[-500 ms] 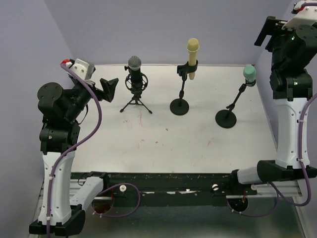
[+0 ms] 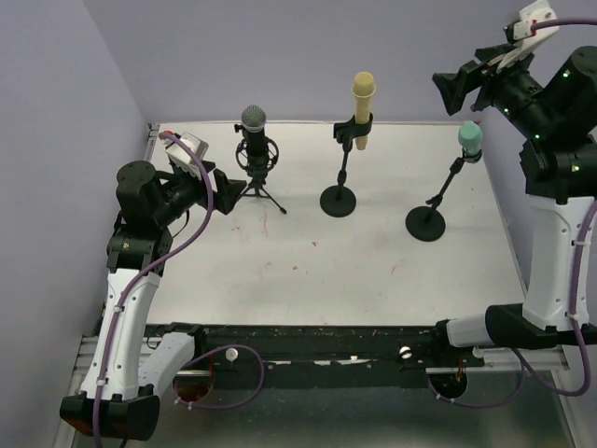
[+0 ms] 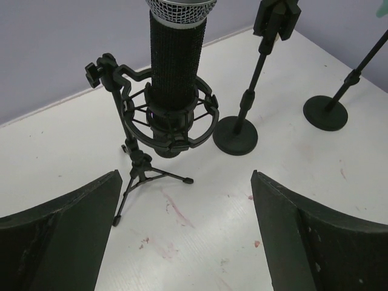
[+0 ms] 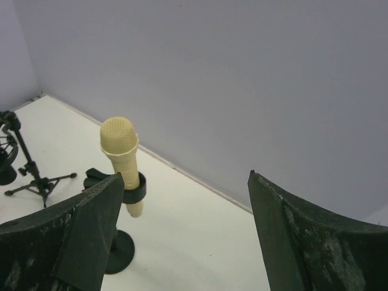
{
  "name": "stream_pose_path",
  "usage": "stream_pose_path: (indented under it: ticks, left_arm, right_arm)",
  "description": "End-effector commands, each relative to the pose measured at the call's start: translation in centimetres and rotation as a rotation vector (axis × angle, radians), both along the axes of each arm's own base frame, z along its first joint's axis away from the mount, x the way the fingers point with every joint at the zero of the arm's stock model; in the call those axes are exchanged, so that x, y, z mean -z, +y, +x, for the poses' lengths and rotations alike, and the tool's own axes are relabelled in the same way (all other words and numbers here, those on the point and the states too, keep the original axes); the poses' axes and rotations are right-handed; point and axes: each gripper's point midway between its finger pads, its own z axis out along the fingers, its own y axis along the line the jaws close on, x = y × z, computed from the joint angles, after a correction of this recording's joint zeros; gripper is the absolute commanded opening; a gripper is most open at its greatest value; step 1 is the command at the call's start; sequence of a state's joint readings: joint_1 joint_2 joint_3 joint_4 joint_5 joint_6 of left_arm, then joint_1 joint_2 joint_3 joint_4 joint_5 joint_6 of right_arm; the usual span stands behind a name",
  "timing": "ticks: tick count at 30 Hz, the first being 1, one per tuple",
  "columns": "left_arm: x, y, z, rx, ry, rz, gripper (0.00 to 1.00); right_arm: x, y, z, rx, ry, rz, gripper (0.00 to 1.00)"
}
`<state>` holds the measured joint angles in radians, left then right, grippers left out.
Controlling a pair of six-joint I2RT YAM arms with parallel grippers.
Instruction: Remove the microphone from the stand
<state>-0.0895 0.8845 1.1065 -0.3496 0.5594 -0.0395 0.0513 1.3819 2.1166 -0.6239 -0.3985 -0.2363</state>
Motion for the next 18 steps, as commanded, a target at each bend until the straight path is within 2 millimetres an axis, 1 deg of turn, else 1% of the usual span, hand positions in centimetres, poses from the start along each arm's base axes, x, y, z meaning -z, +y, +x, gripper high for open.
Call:
stream_pose_path:
  ticks: [1,3,4,6,9,11,13,16,18]
  left_arm:
    - [-1.5,-0.8,0.3,0.032,-0.079,-0.056,0.95]
    - [-1.8,-0.9,0.6,0.034,-0.09,-0.051,0.94]
    - [-2.0,-0.9,0.8,0.033,-0.095,-0.047,0.94]
    - [-2.6,-1.1,1.3,0.039,-0.119,-0.032,0.94]
    - [-3.4,-1.9,1.7,0.078,-0.172,0.007,0.93]
    - [-4.0,-2.5,2.0,0.118,-0.213,0.039,0.93]
    - [-4.2,-2.9,2.8,0.126,-0.229,0.056,0.93]
    - [-4.8,-2.7,4.2,0.109,-0.265,0.087,0.92]
    - [-5.6,-2.6,4.4,0.106,-0.284,0.115,0.92]
  right_arm:
    - [4.8,5.5,0.5,-0.175,0.157,-0.053,0.9]
    - [6.0,8.9,0.3,-0.236,0.158,-0.112,0.9]
    - [6.7,10.7,-0.2,-0.271,0.16,-0.134,0.9]
    - [8.0,13.4,-0.9,-0.332,0.172,-0.153,0.89]
    - [9.7,16.7,-2.2,-0.421,0.203,-0.169,0.89]
    - [10.7,18.3,-2.8,-0.464,0.221,-0.185,0.88]
    - [11.6,19.4,-3.2,-0.494,0.234,-0.19,0.89]
    - [12.1,20.6,-3.2,-0.516,0.228,-0.158,0.89]
    - [12.2,22.1,-3.3,-0.545,0.218,-0.126,0.89]
